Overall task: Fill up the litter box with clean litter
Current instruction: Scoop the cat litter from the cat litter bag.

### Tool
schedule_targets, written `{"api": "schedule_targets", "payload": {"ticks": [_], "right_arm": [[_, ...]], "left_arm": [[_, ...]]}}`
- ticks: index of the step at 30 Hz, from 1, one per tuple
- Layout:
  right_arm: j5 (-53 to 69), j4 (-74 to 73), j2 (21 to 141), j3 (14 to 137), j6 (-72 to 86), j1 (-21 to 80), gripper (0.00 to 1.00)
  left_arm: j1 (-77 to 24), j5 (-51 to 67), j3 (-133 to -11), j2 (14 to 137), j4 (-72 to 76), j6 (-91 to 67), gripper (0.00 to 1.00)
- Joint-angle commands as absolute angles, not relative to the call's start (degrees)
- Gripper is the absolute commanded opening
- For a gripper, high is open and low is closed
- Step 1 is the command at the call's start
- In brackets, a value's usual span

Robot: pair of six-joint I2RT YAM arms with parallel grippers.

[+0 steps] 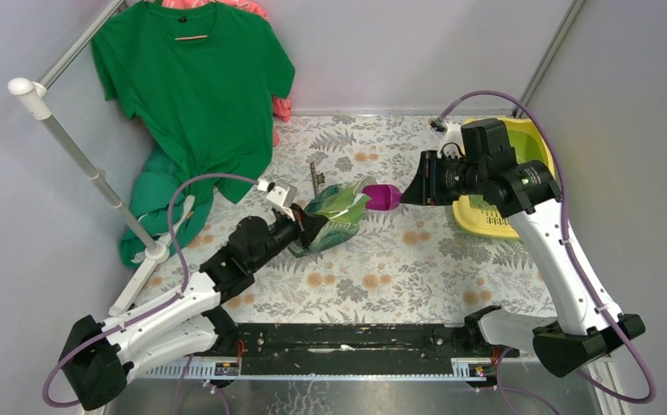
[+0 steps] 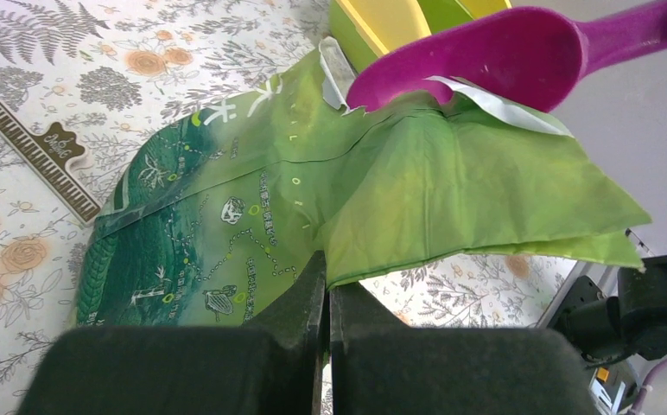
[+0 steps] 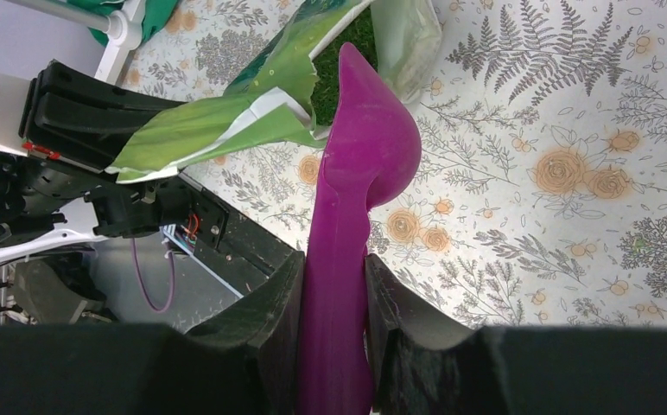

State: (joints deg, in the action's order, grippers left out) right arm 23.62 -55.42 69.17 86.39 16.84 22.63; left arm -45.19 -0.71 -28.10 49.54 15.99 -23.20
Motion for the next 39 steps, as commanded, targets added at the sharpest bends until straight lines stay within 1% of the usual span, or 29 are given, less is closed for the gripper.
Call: {"api": "schedule_targets", "payload": {"ticks": [1,10,21,27,33,39], "right_arm": [[23.6,-54.8,70.6,88.6,15.1,23.1,0.0],[23.8,-53.0,78.4,89.7,14.1,24.9,0.0],[15.6,-55.1,89.9,95.2,14.3,34.6,0.0],[13.1,-53.8,94.2,93.9,15.1,37.6,0.0],[19.4,-47.5,98.2,89.2,15.5,38.5,0.0],[31.0,-39.2,100.6,85.6,16.5,38.5,0.0]], "left_arm": [[-47.4,0.6,-28.3,49.0,25.2,-22.5,0.02],[-47.9,1.0,-26.8,48.7,26.3,-21.9,0.02],[-47.9,0.2,-26.8,47.9,26.5,-21.4,0.02],[-47.9,0.2,-26.6,47.8,27.2,-21.3,0.02],[-47.9,0.2,-26.5,47.7,27.1,-21.0,0.02],[-47.9,-2.0,-26.2,47.3,26.5,-20.7,0.01]]}}
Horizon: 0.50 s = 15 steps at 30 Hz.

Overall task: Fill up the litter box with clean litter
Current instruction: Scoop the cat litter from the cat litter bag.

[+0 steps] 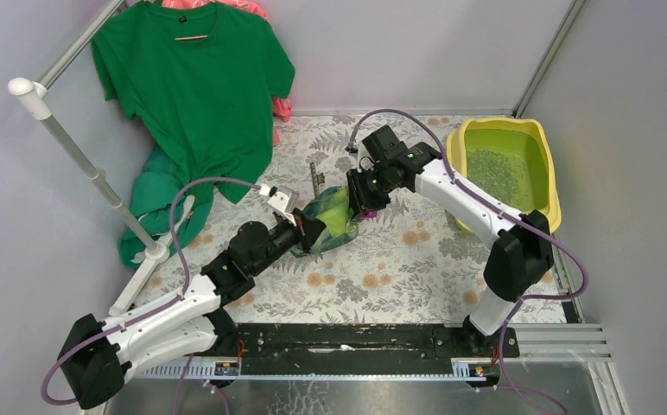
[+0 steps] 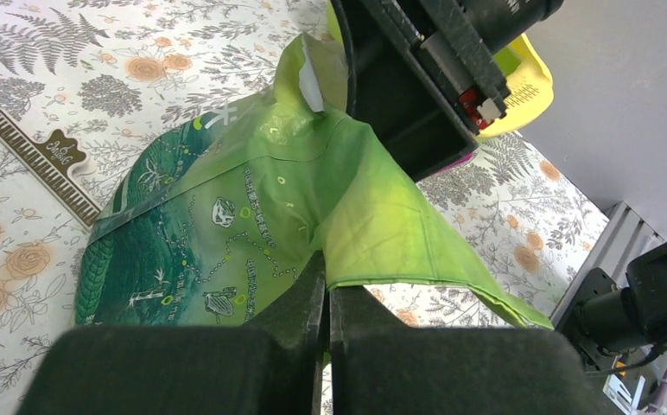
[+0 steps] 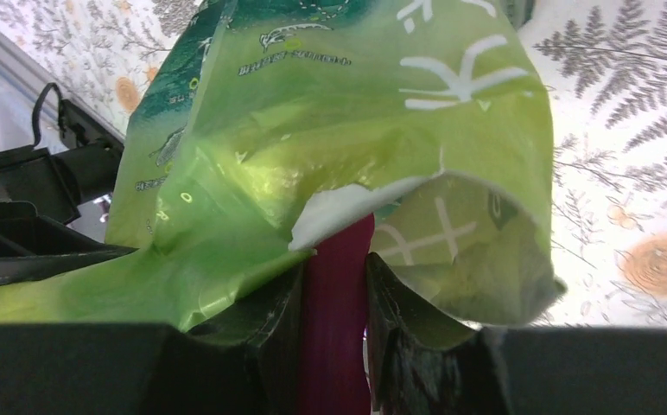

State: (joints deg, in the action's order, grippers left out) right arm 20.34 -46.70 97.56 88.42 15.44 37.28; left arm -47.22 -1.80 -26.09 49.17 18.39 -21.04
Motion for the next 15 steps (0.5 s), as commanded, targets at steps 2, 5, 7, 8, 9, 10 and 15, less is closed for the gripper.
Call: {"api": "schedule_targets", "payload": {"ticks": [2,5,7,8,9,10,15], "right_arm": [[34.7,-37.2,101.3,85.3,16.7,38.5,0.0],[38.0,-34.8,101.9,85.0,17.5,38.4,0.0],[40.8,-32.3,101.4,83.9,18.5,37.9,0.0],[42.4,-30.8,100.9,83.1,19.1,37.5,0.0],[44.3,-28.9,99.9,82.0,20.0,36.9,0.0],[46.0,-26.9,99.0,80.2,21.5,36.3,0.0],[53.6,-17.4,92.4,72.7,27.0,31.9,0.0]], "left_arm": [[-47.9,-2.3,-26.0,46.8,26.1,-20.7,0.01],[-47.9,-3.8,-25.7,45.4,25.0,-20.5,0.01],[-47.9,-5.2,-25.8,44.6,23.5,-20.3,0.01],[-47.9,-6.0,-25.8,44.2,22.7,-20.2,0.01],[-47.9,-6.7,-25.8,43.7,21.9,-20.2,0.01],[-47.8,-7.4,-25.8,43.2,21.2,-20.1,0.01],[-47.9,-10.3,-25.8,41.2,18.3,-20.2,0.01]]}}
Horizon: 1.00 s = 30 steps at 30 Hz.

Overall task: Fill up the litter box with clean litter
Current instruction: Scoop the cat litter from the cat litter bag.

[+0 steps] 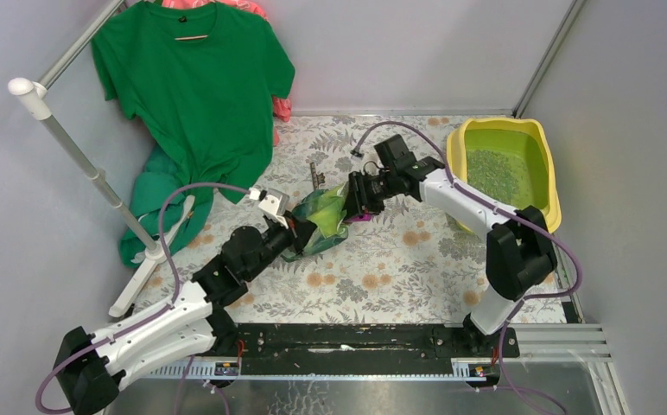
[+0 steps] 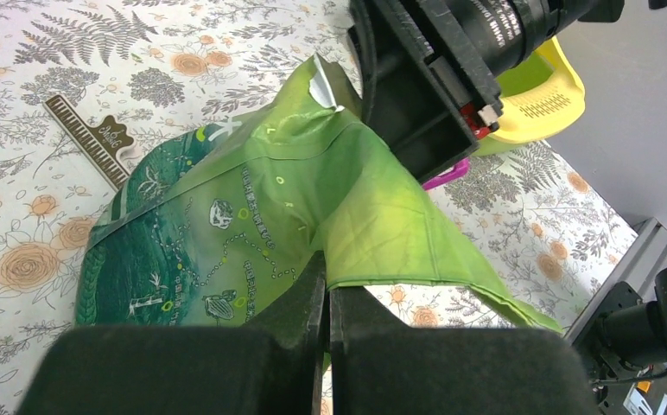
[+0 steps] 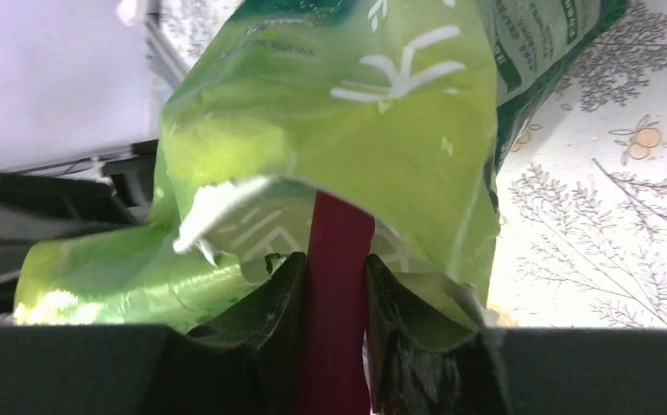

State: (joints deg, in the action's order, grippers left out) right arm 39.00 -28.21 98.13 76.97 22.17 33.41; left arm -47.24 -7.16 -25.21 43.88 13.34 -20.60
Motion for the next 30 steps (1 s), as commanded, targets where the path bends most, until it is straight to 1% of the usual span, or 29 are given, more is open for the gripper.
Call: {"api": "schedule_targets", "payload": {"ticks": [1,12,19,24,30], "right_arm": [[54.6,-15.6,91.3,71.3,28.2,31.1,0.0],[61.1,-4.2,79.9,57.9,35.4,24.3,0.0],[63.3,2.4,74.8,52.0,39.4,20.7,0.0],[59.9,3.5,71.7,49.5,41.6,20.0,0.0],[58.6,7.1,70.5,46.7,44.7,19.4,0.0]], "left_arm": [[-47.9,-10.8,-25.9,40.9,18.0,-20.2,0.01],[-47.8,-13.6,-27.7,39.4,14.5,-19.4,0.0],[-47.4,-13.3,-30.0,39.8,12.4,-19.8,0.0],[-45.9,-9.5,-36.9,43.6,6.7,-21.3,0.01],[-44.3,-9.0,-43.4,46.8,0.7,-22.8,0.01]]}}
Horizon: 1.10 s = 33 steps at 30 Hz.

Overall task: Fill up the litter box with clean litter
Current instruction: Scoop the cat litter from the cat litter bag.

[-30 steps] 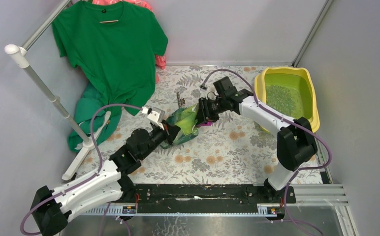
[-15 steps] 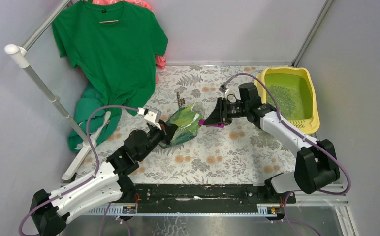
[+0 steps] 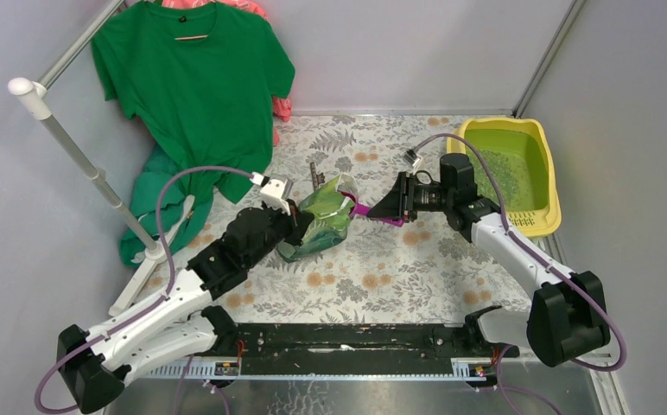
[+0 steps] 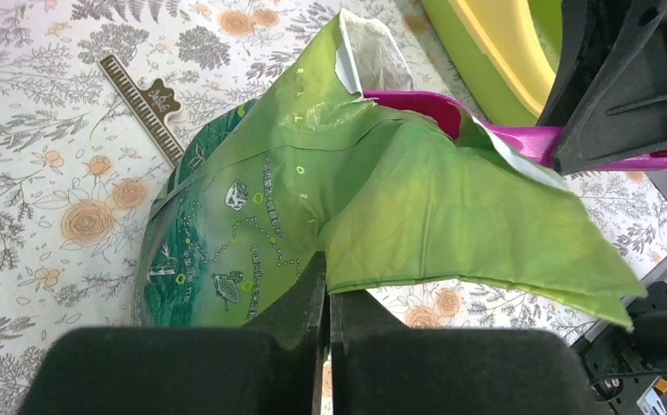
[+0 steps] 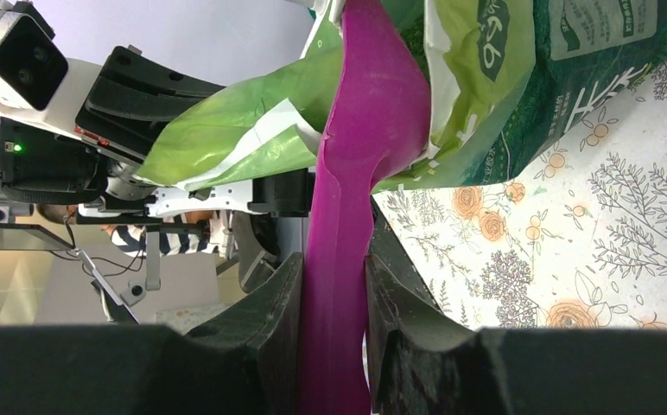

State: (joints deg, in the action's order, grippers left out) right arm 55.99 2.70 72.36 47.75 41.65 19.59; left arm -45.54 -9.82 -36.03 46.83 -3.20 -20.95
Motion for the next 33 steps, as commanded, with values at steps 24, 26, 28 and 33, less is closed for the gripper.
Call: {"api": "schedule_targets", "payload": {"ticks": [24,26,28,33], "right_arm": [[61.2,35.6,68.3,32.3,65.9,16.4,0.0],[61.3,42.0,70.6,31.0,70.4,16.5,0.0],[61.2,49.9,72.6,29.4,75.2,16.5,0.0],[60.2,60.2,75.3,27.2,80.8,16.4,0.0]], "left_arm": [[-36.8,-7.1,-44.6,41.1,-4.5,-24.2,0.01],[-36.6,-6.6,-44.2,41.4,-4.0,-24.4,0.01],[-36.6,-6.3,-43.9,41.6,-3.6,-24.6,0.01],[-36.4,-6.1,-42.9,41.2,-3.1,-24.9,0.01]]}}
